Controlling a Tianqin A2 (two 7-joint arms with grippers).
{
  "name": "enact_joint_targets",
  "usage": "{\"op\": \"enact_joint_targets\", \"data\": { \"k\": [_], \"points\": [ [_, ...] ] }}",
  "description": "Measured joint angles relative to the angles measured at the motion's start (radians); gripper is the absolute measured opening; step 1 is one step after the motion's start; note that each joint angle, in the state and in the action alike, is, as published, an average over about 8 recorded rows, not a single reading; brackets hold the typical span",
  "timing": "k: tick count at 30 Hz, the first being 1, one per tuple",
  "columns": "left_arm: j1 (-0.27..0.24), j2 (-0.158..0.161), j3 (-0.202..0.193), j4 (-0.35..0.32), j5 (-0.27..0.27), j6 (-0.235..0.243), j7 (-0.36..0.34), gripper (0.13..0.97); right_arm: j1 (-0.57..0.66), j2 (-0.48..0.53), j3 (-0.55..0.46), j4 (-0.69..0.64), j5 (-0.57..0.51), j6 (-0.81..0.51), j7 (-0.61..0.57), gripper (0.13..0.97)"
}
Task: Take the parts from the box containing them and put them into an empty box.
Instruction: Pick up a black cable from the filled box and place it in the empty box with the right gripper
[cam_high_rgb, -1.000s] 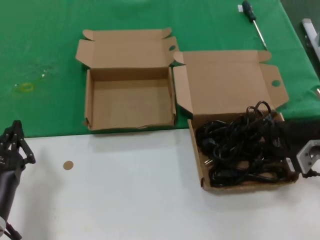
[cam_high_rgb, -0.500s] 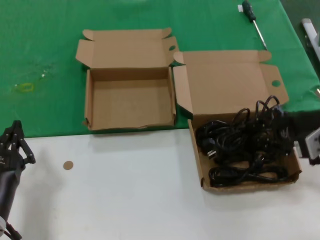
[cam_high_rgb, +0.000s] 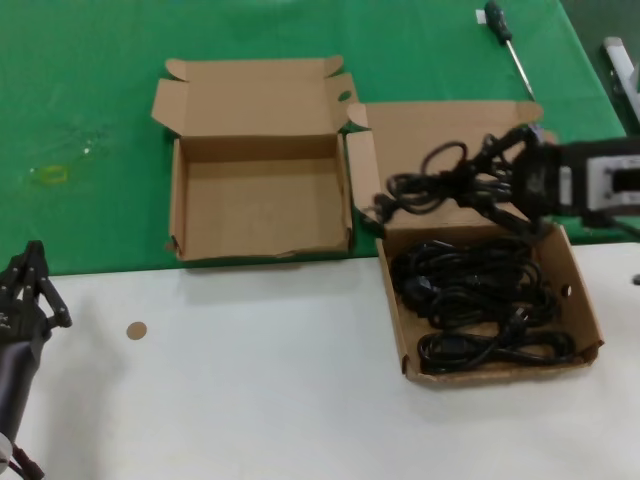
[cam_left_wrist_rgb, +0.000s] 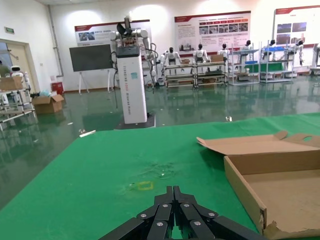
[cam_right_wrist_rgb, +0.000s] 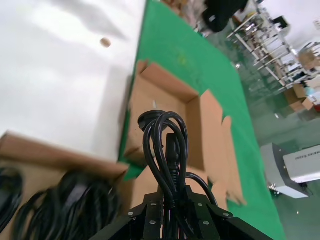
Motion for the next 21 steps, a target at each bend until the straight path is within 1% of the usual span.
{"op": "enact_joint_targets", "data": {
  "k": [6, 11, 16, 21],
  "points": [
    [0.0, 0.0, 0.0, 0.0, 0.0, 0.0, 0.0, 0.152, 0.048, -0.089, -0.041, -0.011, -0.041, 0.035, 0.054, 0.219],
    [0.0, 0.0, 0.0, 0.0, 0.0, 0.0, 0.0, 0.152, 0.076, -0.179, -0.085, -0.025, -0.087, 0.079, 0.074, 0.219],
    [0.0, 0.0, 0.0, 0.0, 0.0, 0.0, 0.0, 0.152, 0.1, -0.266, -0.128, -0.069, -0.125, 0.117, 0.054, 0.218],
    [0.0, 0.0, 0.0, 0.0, 0.0, 0.0, 0.0, 0.152, 0.128, -0.35, -0.164, -0.143, -0.153, 0.155, 0.012, 0.218]
  ]
}}
